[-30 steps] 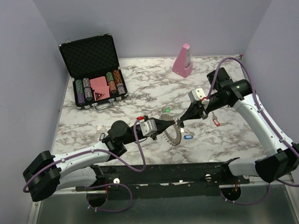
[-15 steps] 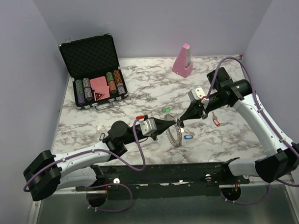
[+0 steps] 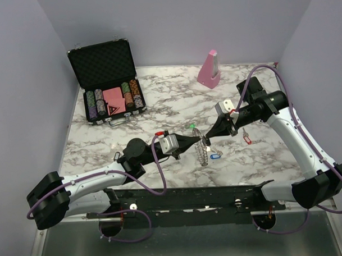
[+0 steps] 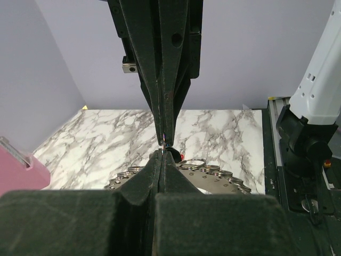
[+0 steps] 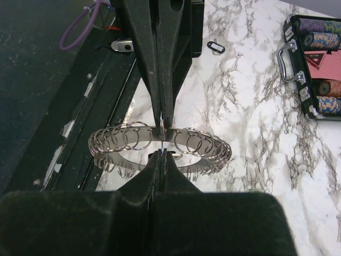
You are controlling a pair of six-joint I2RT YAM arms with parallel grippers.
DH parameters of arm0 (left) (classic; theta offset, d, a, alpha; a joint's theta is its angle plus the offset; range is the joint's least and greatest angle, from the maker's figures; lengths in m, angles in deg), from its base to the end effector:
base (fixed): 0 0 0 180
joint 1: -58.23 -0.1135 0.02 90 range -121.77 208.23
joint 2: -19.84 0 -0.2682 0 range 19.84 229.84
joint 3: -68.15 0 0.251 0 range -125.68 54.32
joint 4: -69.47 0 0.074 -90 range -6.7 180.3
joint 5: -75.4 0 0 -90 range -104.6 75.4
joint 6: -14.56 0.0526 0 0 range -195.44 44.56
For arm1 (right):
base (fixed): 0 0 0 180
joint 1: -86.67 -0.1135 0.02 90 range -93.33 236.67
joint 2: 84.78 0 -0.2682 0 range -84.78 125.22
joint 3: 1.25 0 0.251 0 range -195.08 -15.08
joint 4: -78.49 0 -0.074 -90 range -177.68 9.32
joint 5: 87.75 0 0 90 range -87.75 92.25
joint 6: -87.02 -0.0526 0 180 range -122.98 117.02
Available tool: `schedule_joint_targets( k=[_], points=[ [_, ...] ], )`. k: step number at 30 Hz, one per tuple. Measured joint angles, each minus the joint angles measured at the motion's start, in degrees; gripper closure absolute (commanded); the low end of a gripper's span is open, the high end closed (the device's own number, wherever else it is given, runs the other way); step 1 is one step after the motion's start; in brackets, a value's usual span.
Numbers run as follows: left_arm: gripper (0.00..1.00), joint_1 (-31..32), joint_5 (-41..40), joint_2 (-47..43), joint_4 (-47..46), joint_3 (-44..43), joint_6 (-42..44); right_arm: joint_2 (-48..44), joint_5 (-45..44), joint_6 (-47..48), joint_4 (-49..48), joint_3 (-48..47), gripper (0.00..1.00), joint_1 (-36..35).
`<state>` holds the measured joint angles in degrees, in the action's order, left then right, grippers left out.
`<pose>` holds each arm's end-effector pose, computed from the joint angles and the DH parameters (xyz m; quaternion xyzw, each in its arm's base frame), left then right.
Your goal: Put the keys on the keyring
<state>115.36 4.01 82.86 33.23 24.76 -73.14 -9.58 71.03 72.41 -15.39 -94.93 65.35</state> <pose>0.1234 -0.2220 0.3036 0.4049 0.4479 -0.4501 0.6579 0.1917 0.1275 0.3663 -0.6777 0.4561 0.4208 0.3944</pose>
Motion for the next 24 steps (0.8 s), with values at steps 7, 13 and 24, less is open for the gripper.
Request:
schedule_joint_targets(
  k=[7,13,24],
  points=[
    [1.00,0.00,0.00,0.00,0.00,0.00,-0.02,0.00,-0.02,-0.39,-0.17,0.00,1.00,0.00],
    [1.00,0.00,0.02,0.00,0.00,0.00,-0.02,0.00,0.00,-0.63,-0.22,0.00,1.00,0.00],
    [1.00,0.00,0.00,0.31,-0.02,0.00,-0.09,0.00,0.17,-0.94,-0.24,0.00,1.00,0.00]
  ],
)
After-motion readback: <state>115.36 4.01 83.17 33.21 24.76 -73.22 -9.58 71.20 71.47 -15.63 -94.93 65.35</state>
